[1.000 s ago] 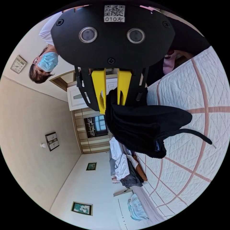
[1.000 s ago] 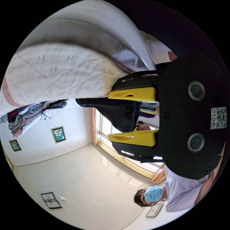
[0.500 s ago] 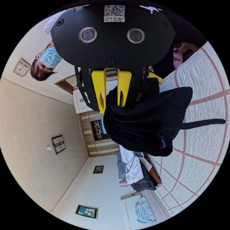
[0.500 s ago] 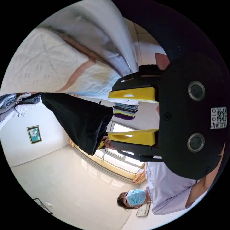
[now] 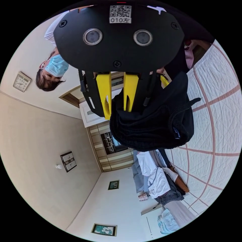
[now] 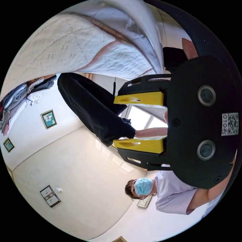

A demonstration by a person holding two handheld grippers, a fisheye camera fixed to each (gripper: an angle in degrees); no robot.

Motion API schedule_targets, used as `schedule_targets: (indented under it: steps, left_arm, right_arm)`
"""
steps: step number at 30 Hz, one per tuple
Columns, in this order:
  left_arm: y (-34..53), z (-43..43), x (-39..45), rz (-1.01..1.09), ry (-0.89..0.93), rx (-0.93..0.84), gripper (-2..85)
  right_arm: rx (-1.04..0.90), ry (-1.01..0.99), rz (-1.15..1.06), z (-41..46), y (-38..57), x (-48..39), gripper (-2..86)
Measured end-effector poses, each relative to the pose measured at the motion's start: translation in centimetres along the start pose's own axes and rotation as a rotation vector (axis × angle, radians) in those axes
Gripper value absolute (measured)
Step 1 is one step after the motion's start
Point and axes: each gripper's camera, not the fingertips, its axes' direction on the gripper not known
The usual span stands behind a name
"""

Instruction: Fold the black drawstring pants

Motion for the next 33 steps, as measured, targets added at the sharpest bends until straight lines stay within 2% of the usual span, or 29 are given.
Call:
schedule_targets:
  steps: [3,10,12,15,19,21,24,27,33]
  left_arm:
    - [0.9,-1.0,0.6,0.007,-0.002,-0.006,10.6]
    - [3.3,-4.0,2.2,0.014,-0.001,0.018,10.6]
    - [3.8,-5.0,2.8,0.021,-0.004,0.027,10.5]
    - [4.6,-6.5,3.6,0.032,0.031,0.053,10.4]
    - [5.7,-8.6,5.0,0.050,0.065,0.083,10.3]
    - [6.2,-9.6,5.7,0.061,0.080,0.094,10.4]
    - [7.4,-11.5,6.9,0.082,0.093,0.111,10.4]
    - [8.8,-15.0,7.9,0.094,0.101,0.170,10.4]
    - [13.0,-23.7,10.3,0.113,0.024,0.295,10.3]
  right_arm:
    - [0.007,-0.027,0.044,1.2,-0.8,1.0,18.0]
    - [-0.232,0.104,0.232,11.0,-3.5,5.4,17.2]
    - [-0.233,0.095,0.261,12.6,-3.4,6.4,17.1]
    - [-0.163,-0.017,0.290,14.9,-3.5,7.6,16.8]
    - [-0.236,-0.078,0.280,21.3,-4.0,8.6,16.2]
    - [-0.186,-0.146,0.289,23.3,-4.0,9.2,15.2]
    - [-0.150,-0.206,0.263,26.8,-4.9,9.1,11.0]
    - [-0.273,-0.160,0.207,31.8,-6.5,7.0,9.4]
    - [-0.507,0.048,0.289,43.2,-9.2,6.8,6.7]
